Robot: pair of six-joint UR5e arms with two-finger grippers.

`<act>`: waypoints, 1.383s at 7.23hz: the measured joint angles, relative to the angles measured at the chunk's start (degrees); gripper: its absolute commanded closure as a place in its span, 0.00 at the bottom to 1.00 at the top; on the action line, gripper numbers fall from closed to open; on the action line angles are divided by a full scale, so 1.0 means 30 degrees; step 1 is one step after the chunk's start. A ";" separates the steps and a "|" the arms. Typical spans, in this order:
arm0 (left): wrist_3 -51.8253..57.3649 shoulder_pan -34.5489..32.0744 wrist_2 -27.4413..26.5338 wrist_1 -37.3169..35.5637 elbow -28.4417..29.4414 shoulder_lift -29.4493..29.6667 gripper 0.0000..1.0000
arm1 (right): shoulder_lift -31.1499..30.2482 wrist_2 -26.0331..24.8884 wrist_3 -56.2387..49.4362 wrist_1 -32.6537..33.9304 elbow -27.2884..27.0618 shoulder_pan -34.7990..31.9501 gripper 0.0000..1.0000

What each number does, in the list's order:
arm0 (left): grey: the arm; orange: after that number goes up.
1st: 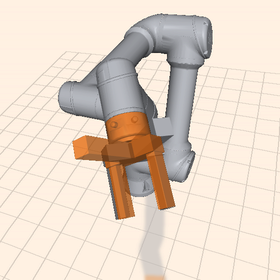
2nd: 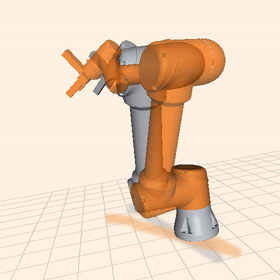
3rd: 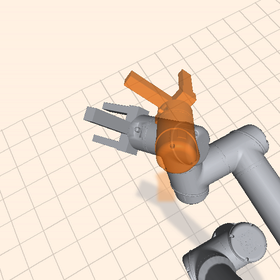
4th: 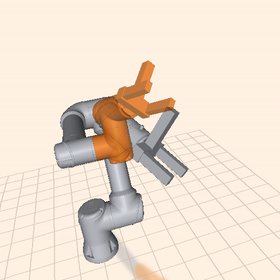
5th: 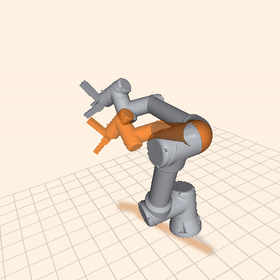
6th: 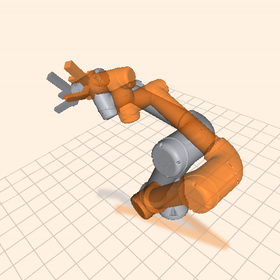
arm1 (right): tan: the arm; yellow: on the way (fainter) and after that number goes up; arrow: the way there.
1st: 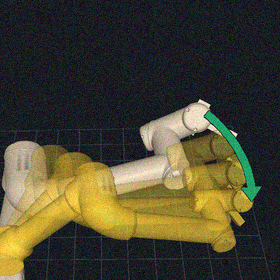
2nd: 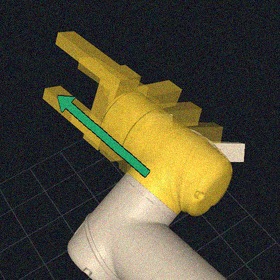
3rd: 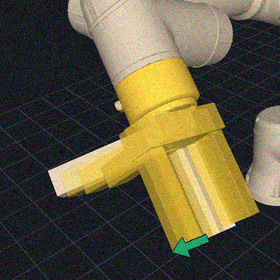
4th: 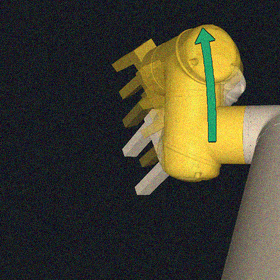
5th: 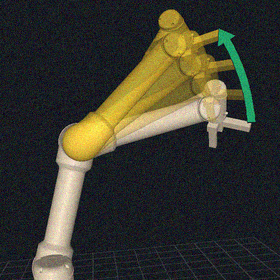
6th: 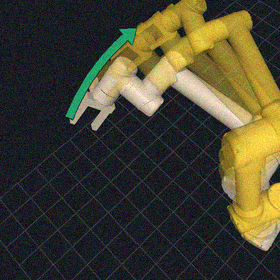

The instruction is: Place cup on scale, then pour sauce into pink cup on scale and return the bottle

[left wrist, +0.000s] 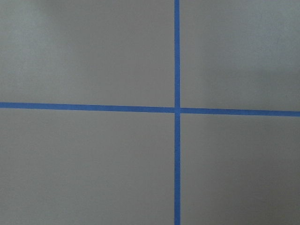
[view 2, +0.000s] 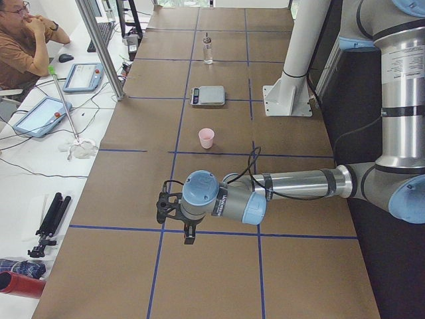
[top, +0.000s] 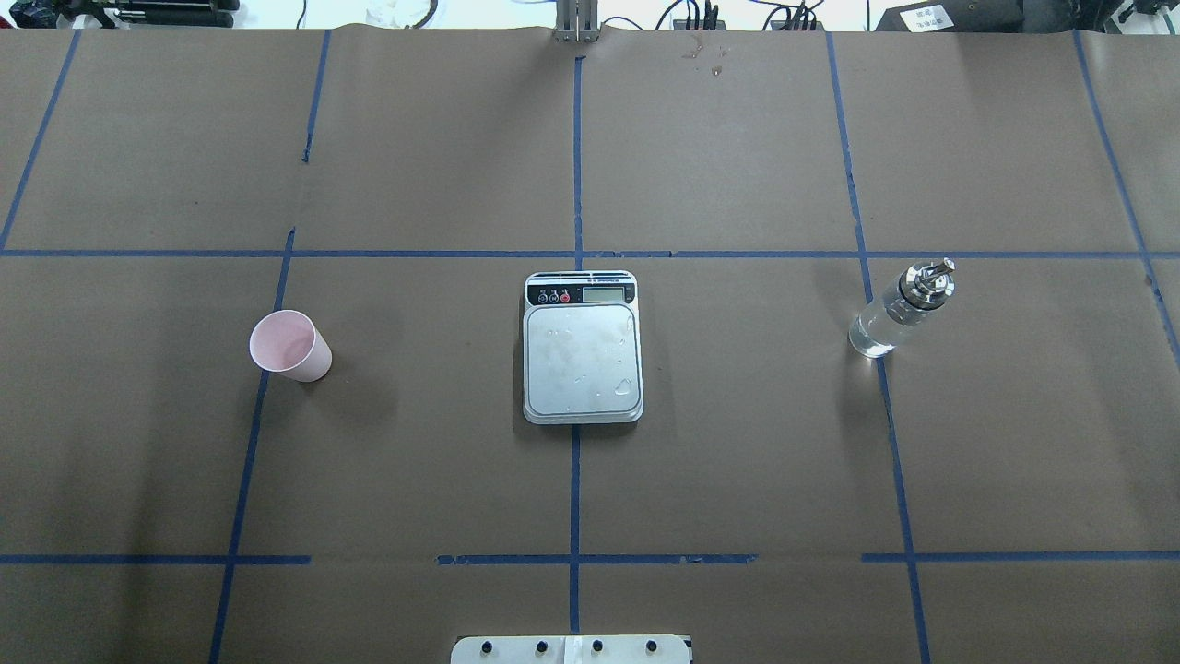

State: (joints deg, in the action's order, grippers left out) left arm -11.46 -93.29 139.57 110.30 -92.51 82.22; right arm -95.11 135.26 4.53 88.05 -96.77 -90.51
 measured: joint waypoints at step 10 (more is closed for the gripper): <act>-0.3771 0.4557 0.1654 -0.0172 -0.6229 0.1885 0.00 | -0.0120 0.0371 0.1049 0.0147 -0.2616 0.0004 0.00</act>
State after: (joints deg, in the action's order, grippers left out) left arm -22.78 -79.61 144.53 109.78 -111.20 87.87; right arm -95.47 136.38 7.68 88.50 -104.62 -90.50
